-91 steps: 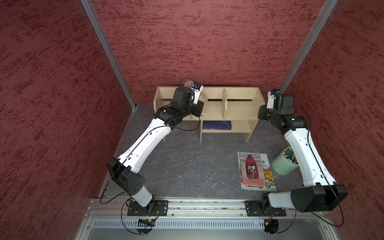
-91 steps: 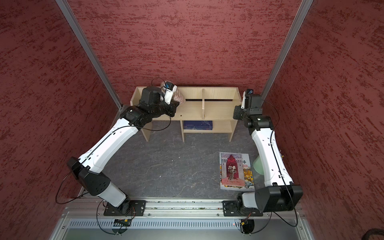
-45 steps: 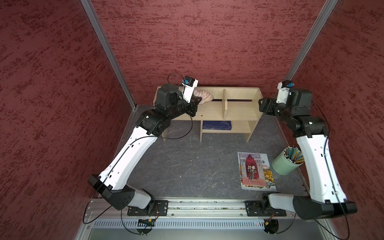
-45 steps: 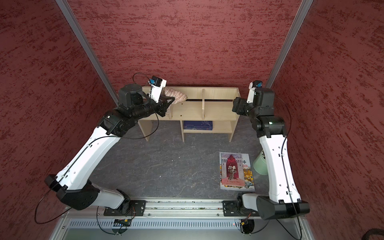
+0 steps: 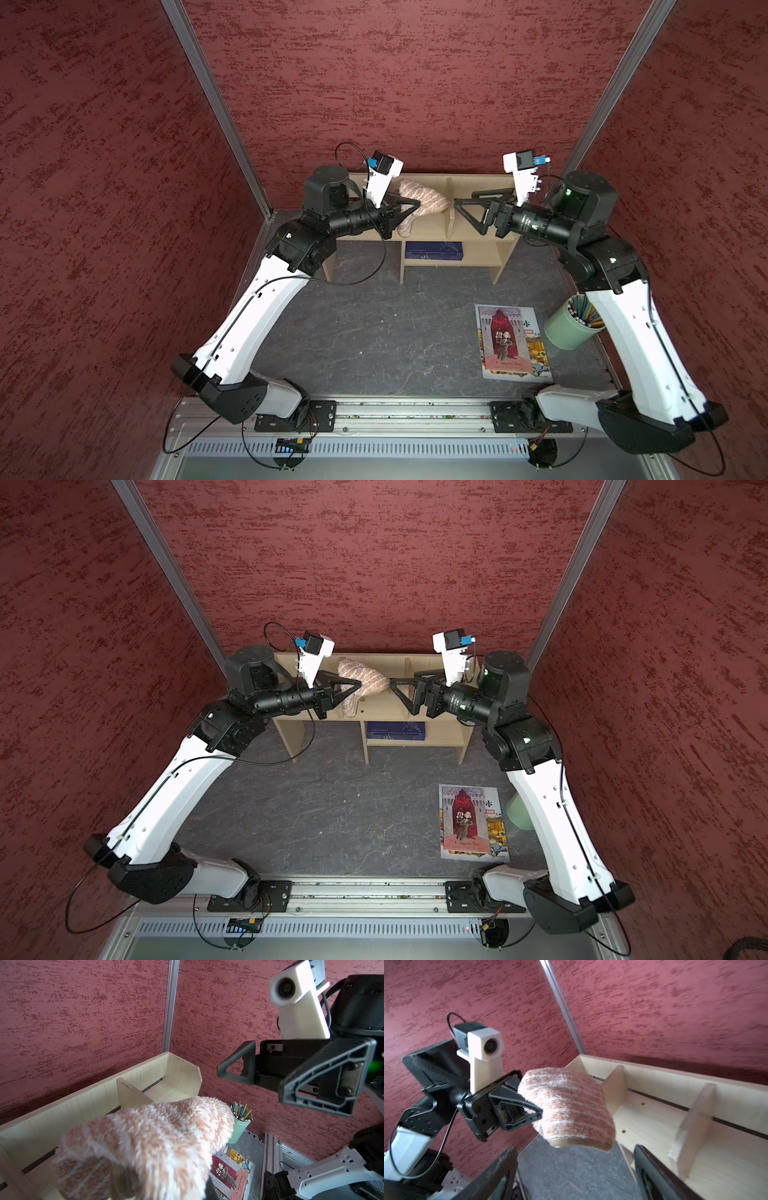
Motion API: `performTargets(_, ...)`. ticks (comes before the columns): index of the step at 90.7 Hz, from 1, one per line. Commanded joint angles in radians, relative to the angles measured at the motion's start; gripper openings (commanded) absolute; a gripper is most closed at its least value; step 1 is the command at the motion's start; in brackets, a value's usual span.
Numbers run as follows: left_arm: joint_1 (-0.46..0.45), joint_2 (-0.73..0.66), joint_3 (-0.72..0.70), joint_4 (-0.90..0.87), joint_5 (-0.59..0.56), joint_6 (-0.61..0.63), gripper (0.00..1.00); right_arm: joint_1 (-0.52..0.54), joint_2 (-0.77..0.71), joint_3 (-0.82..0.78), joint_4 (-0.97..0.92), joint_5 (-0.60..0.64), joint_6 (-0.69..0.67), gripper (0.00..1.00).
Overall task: Wipe the bookshelf clean with a cloth
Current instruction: Wipe the dust from the shelf, then adjust the cleaning item.
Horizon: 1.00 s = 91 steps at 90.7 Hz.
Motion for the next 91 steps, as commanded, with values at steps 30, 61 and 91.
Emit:
performTargets(30,0.017,-0.046,-0.051,0.066,0.093,-0.027,0.00,0.058,0.084,0.027,0.104,-0.014,0.067,0.60)
performTargets(61,0.037,-0.054,-0.096,0.116,0.112,-0.052,0.00,0.066,0.120,0.023,0.137,-0.051,0.108,0.73)
performTargets(91,0.075,-0.070,-0.134,0.131,-0.105,-0.086,0.54,0.070,0.142,0.057,0.165,0.073,0.126,0.00)
